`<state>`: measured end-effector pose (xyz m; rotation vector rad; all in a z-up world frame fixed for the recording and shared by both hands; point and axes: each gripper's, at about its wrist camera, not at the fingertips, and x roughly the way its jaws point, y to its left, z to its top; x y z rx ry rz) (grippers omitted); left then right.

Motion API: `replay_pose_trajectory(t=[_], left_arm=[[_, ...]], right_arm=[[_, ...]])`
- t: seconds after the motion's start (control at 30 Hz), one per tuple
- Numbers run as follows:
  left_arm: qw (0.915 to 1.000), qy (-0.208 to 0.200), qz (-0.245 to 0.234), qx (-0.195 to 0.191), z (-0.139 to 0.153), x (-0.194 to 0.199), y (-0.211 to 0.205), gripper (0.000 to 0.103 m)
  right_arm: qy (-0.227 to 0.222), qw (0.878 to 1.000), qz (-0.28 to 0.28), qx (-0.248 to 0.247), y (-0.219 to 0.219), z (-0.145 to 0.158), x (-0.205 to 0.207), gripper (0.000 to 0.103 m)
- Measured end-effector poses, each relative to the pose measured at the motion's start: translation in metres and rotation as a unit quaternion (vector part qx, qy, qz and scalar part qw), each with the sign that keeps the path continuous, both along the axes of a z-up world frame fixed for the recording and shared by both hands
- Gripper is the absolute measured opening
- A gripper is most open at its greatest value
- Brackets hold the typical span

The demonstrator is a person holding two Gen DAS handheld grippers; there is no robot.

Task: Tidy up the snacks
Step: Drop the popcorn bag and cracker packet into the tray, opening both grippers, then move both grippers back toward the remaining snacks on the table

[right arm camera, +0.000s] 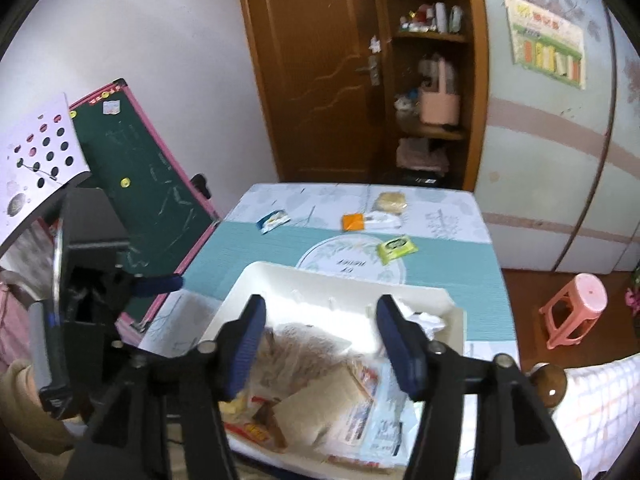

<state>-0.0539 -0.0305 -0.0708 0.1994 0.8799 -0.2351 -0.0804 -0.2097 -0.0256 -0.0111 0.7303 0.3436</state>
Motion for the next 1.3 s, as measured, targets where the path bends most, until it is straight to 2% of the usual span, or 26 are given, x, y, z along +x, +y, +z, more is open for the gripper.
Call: replay_pose_trajectory(t=[0.17,0.5,1.03,1.3], left_arm=[[0.9996,0.000,0.012,-0.026,0.004,0.003,0.007,0.096],[0.9986,-0.011,0.027,-0.044,0.009,0.005,0.016,0.096],[0.9974,-0.018,0.045,-0.053,0.011,0.023,0.024,0.096],[0.9970,-0.043,0.043,-0.048,0.031,0.049,0.026,0.096]], right_arm=[[0.014,1.000,-0.009,-0.010,0.000,-0.007,0.005,0.059],[0.040,0.999,-0.021,-0.011,-0.004,-0.021,0.013,0.059],[0.075,0.996,-0.037,-0.014,-0.010,-0.043,0.036,0.058],[0.080,0.996,-0.043,-0.027,-0.015,-0.045,0.060,0.058]])
